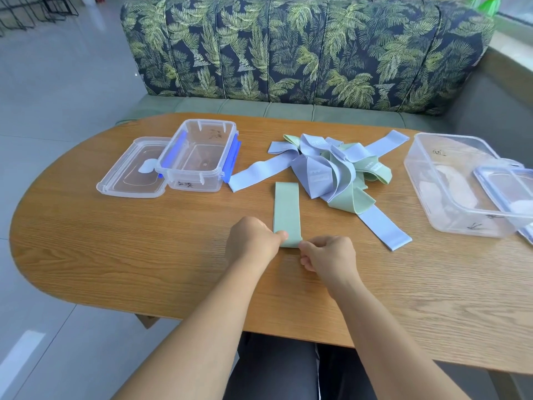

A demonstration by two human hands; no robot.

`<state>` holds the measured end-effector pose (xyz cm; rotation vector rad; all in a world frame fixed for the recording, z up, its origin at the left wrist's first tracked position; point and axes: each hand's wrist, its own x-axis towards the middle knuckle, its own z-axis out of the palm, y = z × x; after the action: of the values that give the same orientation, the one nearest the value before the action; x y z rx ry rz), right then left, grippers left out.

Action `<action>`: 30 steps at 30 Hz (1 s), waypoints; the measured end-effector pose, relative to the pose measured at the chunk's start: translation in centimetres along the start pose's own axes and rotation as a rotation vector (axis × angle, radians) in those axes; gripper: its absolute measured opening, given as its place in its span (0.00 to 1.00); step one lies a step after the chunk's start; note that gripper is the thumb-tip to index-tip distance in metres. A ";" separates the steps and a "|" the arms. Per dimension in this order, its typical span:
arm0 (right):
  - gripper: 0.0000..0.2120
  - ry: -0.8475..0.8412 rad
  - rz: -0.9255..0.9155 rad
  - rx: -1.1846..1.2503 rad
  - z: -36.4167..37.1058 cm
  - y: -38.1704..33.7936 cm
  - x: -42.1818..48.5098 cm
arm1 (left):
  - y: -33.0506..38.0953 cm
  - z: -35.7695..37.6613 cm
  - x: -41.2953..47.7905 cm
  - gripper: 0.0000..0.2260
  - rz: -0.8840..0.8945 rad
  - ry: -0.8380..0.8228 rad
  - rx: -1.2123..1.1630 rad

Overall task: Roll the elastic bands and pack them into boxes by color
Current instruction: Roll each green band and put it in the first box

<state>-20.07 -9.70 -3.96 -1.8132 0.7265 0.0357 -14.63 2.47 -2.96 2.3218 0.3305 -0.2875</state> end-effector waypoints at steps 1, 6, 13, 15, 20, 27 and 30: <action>0.10 0.003 0.002 0.004 0.1 -0.1 0.0 | 0.0 0.1 -0.1 0.12 0.005 0.012 -0.012; 0.12 0.010 -0.023 0.021 0.1 0.0 -0.2 | -0.6 0.5 -0.7 0.12 0.019 0.018 -0.052; 0.12 -0.006 -0.039 -0.037 -0.7 1.3 -3.1 | -2.0 -0.1 -2.7 0.10 0.074 -0.023 -0.023; 0.12 0.001 -0.049 -0.053 -1.0 1.8 -4.1 | -2.5 -0.2 -3.7 0.10 0.091 -0.040 -0.006; 0.13 0.020 -0.071 -0.113 -1.5 2.5 -5.6 | -3.5 -0.1 -5.4 0.11 0.118 -0.041 0.016; 0.12 0.020 -0.058 -0.197 -1.5 2.2 -4.8 | -3.1 -0.4 -6.0 0.15 0.107 -0.027 0.104; 0.11 0.028 -0.044 -0.195 -1.0 2.1 -4.2 | -2.7 -0.4 -5.9 0.15 0.107 0.005 0.168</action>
<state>-24.85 -9.04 -3.76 -2.0188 0.7232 0.0542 -21.01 3.71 -2.61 2.4963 0.1896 -0.2647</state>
